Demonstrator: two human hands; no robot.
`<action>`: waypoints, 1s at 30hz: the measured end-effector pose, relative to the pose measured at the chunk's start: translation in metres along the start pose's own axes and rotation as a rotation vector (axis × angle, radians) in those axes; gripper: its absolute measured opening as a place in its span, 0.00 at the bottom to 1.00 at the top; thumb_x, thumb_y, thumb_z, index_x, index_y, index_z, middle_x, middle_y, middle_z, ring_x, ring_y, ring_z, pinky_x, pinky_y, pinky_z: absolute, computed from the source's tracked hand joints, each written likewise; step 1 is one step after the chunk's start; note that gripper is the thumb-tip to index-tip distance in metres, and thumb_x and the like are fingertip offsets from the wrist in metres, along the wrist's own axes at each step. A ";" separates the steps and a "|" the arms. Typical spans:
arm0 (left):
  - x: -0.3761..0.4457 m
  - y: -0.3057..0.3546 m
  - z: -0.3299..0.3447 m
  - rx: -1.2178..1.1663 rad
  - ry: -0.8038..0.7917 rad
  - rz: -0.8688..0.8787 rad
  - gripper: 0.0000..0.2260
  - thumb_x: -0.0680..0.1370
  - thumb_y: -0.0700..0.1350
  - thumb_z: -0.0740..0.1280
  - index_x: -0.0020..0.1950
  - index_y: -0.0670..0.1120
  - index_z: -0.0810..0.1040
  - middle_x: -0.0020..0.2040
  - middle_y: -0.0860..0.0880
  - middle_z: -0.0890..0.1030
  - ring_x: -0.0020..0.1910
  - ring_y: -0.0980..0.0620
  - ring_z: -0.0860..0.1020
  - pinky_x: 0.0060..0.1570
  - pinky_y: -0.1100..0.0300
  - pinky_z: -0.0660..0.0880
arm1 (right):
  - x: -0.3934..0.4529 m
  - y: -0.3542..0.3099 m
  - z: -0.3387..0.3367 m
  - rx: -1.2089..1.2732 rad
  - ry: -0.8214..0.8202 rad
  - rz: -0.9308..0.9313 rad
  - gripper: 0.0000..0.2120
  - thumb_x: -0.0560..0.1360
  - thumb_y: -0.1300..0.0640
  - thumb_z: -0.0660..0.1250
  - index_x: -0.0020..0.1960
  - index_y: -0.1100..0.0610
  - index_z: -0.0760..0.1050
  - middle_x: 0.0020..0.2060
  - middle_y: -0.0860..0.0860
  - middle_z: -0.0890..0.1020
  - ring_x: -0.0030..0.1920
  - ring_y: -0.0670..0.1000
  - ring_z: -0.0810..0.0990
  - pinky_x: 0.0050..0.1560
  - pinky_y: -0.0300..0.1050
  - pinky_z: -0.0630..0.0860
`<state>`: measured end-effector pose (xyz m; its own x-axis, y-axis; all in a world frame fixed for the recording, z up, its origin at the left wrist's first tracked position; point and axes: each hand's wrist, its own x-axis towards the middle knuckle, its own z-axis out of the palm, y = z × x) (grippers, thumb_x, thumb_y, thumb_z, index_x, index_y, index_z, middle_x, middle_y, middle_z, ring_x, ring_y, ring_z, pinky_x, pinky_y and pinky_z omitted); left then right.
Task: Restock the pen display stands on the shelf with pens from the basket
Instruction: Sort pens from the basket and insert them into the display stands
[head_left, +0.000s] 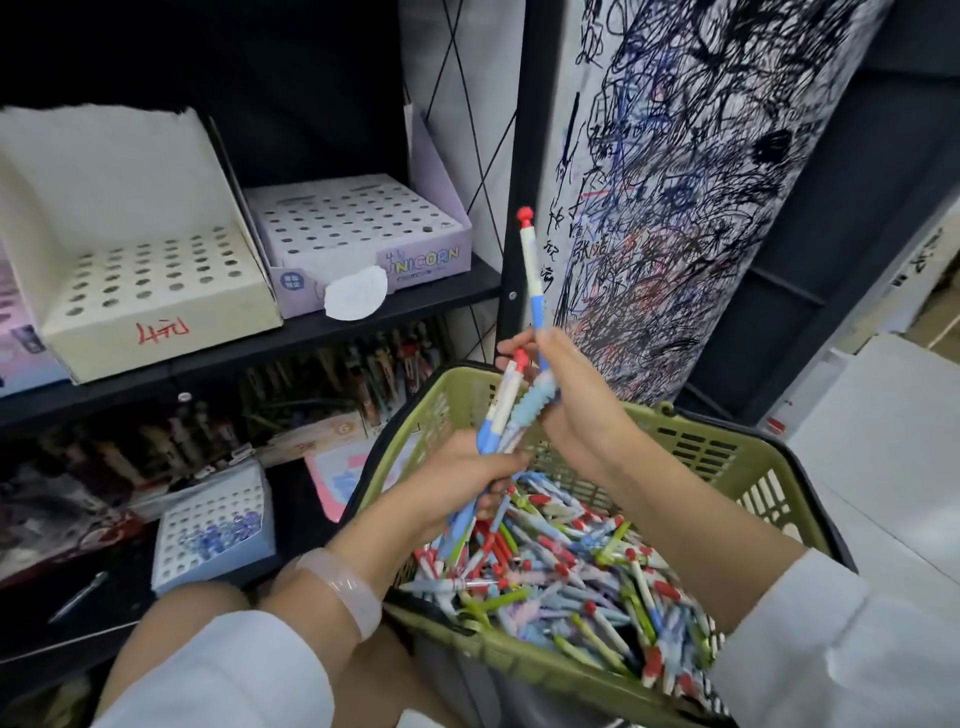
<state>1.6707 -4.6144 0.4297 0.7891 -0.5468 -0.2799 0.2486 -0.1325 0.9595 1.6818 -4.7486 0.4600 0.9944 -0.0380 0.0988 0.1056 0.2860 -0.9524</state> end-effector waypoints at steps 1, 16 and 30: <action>-0.002 -0.001 -0.004 0.000 0.023 0.000 0.06 0.78 0.40 0.64 0.42 0.45 0.69 0.25 0.50 0.66 0.22 0.55 0.62 0.24 0.63 0.62 | 0.003 -0.004 0.001 -0.007 0.016 -0.005 0.14 0.81 0.53 0.54 0.43 0.53 0.75 0.45 0.50 0.80 0.50 0.50 0.77 0.55 0.44 0.72; -0.090 0.038 -0.096 -0.213 0.507 0.350 0.06 0.76 0.45 0.67 0.42 0.44 0.77 0.25 0.52 0.72 0.22 0.57 0.67 0.24 0.64 0.68 | -0.018 -0.003 0.156 0.130 -0.301 0.088 0.15 0.82 0.49 0.51 0.60 0.47 0.74 0.52 0.45 0.83 0.44 0.50 0.81 0.33 0.43 0.76; -0.151 0.065 -0.213 -0.256 0.824 0.432 0.08 0.75 0.45 0.69 0.36 0.46 0.82 0.32 0.41 0.76 0.21 0.56 0.67 0.28 0.59 0.68 | 0.039 -0.032 0.267 -0.380 -0.258 -0.164 0.11 0.79 0.55 0.60 0.46 0.57 0.79 0.35 0.47 0.78 0.36 0.41 0.75 0.40 0.33 0.75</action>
<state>1.6870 -4.3641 0.5281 0.9635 0.2587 0.0683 -0.1179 0.1815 0.9763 1.7198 -4.5032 0.5710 0.9394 0.1991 0.2792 0.2987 -0.0753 -0.9514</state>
